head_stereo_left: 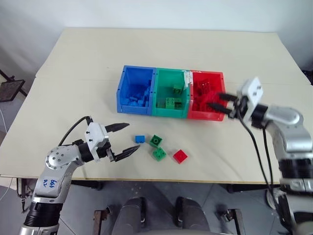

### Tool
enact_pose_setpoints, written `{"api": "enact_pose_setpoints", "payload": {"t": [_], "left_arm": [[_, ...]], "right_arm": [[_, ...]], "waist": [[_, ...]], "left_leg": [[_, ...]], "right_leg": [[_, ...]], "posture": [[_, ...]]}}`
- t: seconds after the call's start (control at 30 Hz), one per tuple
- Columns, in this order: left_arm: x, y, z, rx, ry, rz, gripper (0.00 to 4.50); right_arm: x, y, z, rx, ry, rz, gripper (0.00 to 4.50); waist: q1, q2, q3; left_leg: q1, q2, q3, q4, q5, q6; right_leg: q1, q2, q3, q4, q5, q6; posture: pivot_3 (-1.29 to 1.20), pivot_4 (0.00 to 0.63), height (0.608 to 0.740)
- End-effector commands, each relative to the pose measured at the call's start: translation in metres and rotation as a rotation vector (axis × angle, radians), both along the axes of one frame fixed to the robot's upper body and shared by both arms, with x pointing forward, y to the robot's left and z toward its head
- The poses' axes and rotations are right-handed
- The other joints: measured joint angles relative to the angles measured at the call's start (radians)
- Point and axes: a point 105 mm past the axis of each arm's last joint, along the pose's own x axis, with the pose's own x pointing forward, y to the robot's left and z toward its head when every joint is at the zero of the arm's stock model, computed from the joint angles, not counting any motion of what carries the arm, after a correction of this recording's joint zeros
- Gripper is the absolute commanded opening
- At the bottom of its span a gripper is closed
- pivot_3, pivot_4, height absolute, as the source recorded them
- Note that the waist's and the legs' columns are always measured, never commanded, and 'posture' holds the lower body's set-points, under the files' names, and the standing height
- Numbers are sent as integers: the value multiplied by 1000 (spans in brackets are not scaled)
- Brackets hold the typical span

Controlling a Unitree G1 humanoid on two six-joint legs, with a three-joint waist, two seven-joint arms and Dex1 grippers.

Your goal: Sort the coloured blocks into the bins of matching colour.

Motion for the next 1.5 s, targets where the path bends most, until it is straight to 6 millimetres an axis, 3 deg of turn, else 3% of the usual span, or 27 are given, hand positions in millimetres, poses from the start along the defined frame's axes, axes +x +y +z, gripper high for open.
{"api": "enact_pose_setpoints", "payload": {"t": [0.03,0.07,0.23,0.33,0.37,0.47,0.53,0.6,0.67,0.93,1.03,1.17,1.5], "left_arm": [[-1,4,15,-31,-45,38,4500],[-1,5,16,-29,-45,42,4500],[-7,8,15,-24,-39,57,4500],[-9,10,14,-18,-33,58,4500],[-10,11,14,-13,-31,56,4500],[-11,9,11,27,-32,17,4500],[-10,2,6,77,-27,-58,4500],[-11,-10,-1,112,-4,-160,4500],[-10,-20,-5,124,18,-228,4500],[-4,-55,-12,214,-34,-477,4500],[-3,-56,-13,256,-62,-513,4500],[-2,-49,-10,232,-35,-490,4500],[-12,8,-16,249,-8,-250,4500]], "right_arm": [[20,-5,1,-7,-38,-96,1449],[23,-4,4,-1,-48,-105,1449],[23,5,2,1,-41,-45,3162],[17,1,2,8,-41,-27,4277],[13,0,2,6,-43,-10,4466],[-9,-10,1,18,-44,64,4466],[-43,-19,-3,20,-55,161,4466],[-79,-27,-22,-68,-32,255,4466],[-100,-38,-33,-85,-10,266,4466],[-158,-92,-75,-169,158,165,4466],[-161,-95,-82,-174,186,164,4466],[-150,-80,-85,-190,176,244,4466],[-122,29,-82,-220,255,730,4466]], "waist": [[-1,0,0],[-2,0,0],[-7,0,0],[-7,0,0],[-6,0,0],[-2,0,0],[11,0,0],[27,0,0],[25,0,0],[19,1,0],[13,1,0],[3,1,0],[-7,1,0]], "left_leg": [[0,0,0,0,0,0],[0,0,0,0,0,0],[0,0,1,-1,-2,1],[0,1,1,-1,-2,1],[0,1,2,-1,-2,1],[0,1,2,0,-2,1],[-1,1,1,0,-2,1],[-1,1,2,-1,-3,1],[0,1,3,0,-4,2],[3,3,12,1,-6,2],[3,4,14,1,-6,2],[4,8,16,2,-6,2],[4,16,17,5,-9,-1]], "right_leg": [[0,0,-1,1,0,0],[0,1,-1,1,0,0],[0,1,-1,-1,0,1],[0,2,-1,-2,0,1],[0,2,-1,-3,0,1],[1,2,-1,-3,0,1],[1,2,-1,-3,0,1],[1,2,-1,-5,0,1],[2,3,-1,-5,0,2],[2,5,3,-10,1,1],[2,6,5,-11,1,1],[1,7,7,-11,2,0],[-1,12,8,-9,3,-2]], "posture": [[0,150,740],[0,150,740],[0,150,740],[0,150,740],[0,150,740],[0,150,740],[0,150,740],[0,150,740],[0,150,740],[0,150,740],[0,150,740],[0,150,740],[0,150,740]]}}
